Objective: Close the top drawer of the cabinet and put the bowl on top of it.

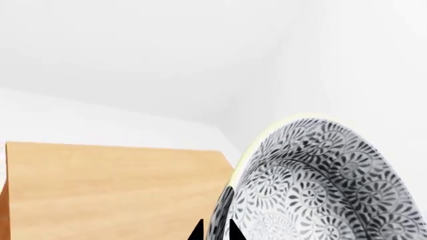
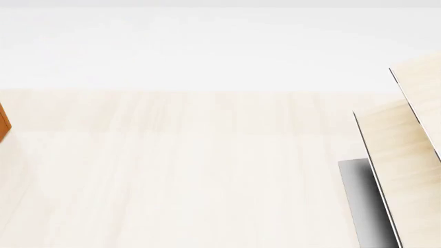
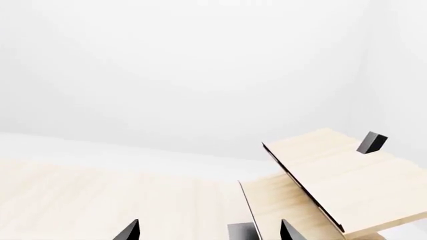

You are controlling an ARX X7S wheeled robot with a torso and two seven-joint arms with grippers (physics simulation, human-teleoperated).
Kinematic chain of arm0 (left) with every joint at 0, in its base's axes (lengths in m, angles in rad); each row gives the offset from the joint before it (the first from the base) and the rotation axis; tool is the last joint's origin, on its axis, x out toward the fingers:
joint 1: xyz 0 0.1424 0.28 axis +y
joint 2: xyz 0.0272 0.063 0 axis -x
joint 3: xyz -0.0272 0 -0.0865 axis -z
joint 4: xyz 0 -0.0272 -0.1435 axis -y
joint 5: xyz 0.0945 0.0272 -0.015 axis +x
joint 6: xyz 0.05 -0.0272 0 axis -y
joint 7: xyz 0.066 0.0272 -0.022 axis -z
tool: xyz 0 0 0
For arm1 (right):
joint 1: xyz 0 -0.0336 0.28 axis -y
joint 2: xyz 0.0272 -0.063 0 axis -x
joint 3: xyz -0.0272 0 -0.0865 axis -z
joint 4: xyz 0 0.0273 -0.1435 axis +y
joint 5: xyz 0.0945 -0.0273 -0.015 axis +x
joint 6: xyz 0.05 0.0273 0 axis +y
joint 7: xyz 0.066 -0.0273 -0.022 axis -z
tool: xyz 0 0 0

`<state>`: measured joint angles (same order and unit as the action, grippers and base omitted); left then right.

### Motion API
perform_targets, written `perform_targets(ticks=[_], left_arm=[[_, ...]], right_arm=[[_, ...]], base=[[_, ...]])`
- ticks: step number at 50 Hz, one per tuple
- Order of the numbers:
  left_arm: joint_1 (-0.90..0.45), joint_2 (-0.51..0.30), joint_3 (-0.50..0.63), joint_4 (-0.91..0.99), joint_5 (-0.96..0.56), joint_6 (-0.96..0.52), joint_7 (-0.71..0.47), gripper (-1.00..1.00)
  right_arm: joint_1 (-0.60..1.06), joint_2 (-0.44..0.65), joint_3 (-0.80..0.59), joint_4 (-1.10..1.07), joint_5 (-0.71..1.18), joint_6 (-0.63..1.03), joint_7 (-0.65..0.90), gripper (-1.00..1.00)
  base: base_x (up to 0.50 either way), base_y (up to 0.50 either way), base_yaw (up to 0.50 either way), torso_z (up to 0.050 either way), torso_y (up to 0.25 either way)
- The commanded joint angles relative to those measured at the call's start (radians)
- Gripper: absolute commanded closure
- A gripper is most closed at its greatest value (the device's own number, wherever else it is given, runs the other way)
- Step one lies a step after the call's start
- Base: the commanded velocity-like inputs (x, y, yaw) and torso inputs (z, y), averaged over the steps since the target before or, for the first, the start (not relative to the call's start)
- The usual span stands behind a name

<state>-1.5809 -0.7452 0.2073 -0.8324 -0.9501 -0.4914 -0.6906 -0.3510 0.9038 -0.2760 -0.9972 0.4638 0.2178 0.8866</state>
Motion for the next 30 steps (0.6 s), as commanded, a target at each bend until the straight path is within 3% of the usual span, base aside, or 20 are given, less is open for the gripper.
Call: perform_targets(ticks=[1, 30], left_arm=[[0.006, 0.001, 0.007, -0.023, 0.036, 0.058, 0.027, 1.0], [0.14, -0.018, -0.02, 0.011, 0.026, 0.098, 0.003, 1.0]], right_arm=[[0.002, 0.003, -0.009, 0.001, -0.003, -0.001, 0.005, -1.0], [-0.002, 0.013, -0.026, 0.01, -0.012, -0.019, 0.009, -1.0]], base=[[0.0, 0.0, 0.0, 0.0, 0.0], [0.0, 0.0, 0.0, 0.0, 0.0]])
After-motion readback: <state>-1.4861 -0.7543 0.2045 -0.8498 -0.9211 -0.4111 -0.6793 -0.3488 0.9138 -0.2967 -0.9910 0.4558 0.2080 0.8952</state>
